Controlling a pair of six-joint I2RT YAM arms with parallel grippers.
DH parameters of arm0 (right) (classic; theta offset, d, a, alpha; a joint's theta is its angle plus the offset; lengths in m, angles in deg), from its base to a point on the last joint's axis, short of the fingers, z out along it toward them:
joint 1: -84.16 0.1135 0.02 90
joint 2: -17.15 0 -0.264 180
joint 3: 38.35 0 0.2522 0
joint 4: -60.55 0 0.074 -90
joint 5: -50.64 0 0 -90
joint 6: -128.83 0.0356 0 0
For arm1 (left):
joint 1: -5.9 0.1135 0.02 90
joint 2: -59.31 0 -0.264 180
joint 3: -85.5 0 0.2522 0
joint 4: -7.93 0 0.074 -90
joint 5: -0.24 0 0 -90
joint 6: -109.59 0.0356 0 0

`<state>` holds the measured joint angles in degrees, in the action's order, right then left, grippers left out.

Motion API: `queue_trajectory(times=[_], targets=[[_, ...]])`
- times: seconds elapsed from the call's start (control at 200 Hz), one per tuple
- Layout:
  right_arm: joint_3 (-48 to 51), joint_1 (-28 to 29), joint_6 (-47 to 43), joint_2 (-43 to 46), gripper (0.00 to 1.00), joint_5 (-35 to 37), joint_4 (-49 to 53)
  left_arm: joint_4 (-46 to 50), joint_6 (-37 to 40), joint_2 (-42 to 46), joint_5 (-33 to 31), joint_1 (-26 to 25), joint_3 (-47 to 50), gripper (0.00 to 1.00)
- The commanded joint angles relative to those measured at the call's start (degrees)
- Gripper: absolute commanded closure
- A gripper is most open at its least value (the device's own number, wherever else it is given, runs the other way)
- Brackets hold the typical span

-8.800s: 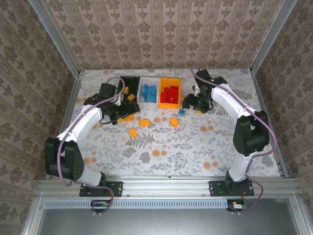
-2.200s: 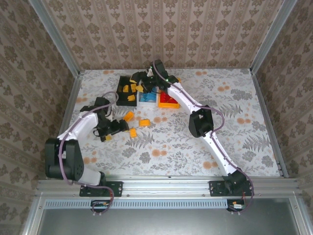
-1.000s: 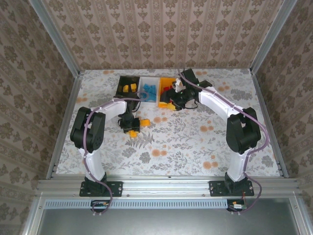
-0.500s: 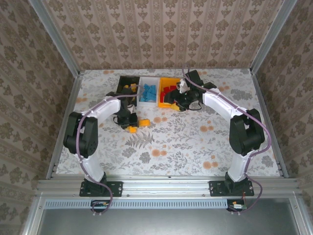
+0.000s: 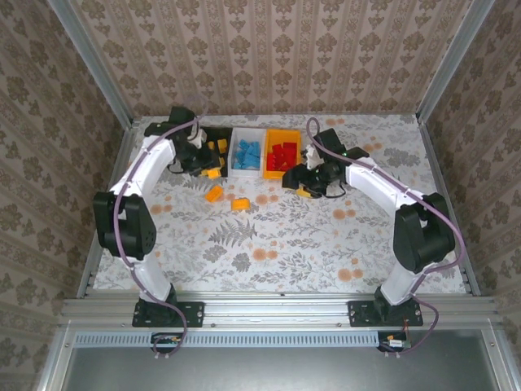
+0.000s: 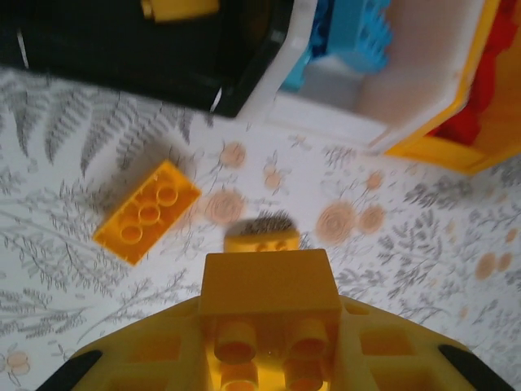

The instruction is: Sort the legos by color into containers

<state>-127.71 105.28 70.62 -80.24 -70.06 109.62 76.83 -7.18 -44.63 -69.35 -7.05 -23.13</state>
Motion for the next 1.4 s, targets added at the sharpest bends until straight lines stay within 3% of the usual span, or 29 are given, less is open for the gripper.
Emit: queue_trajectory(times=[0.0, 0.54, 1.04, 1.18, 1.395], targets=[[1.26, -0.39, -3.52, 2.99, 0.37, 2.82, 3.56, 3.72, 0.74, -3.50, 1.28, 1.23, -5.59, 0.72], [7.54, -0.38, -4.26, 9.86, 0.36, 5.10, 7.93, 6.02, 2.85, -13.99, 0.17, 3.10, -20.93, 0.71], [12.27, 0.05, -1.51, 15.89, 0.35, 6.03, 9.71, 11.40, 7.93, -29.00, -5.69, 3.41, -37.24, 0.71], [14.01, 0.15, -0.14, 19.39, 0.35, 6.88, 10.43, 11.27, 7.39, -33.64, -4.88, 3.98, -41.78, 0.63], [13.87, 0.23, -0.16, 20.41, 0.34, 7.07, 12.24, 11.70, 6.83, -35.87, -4.53, 4.47, -46.49, 0.34]])
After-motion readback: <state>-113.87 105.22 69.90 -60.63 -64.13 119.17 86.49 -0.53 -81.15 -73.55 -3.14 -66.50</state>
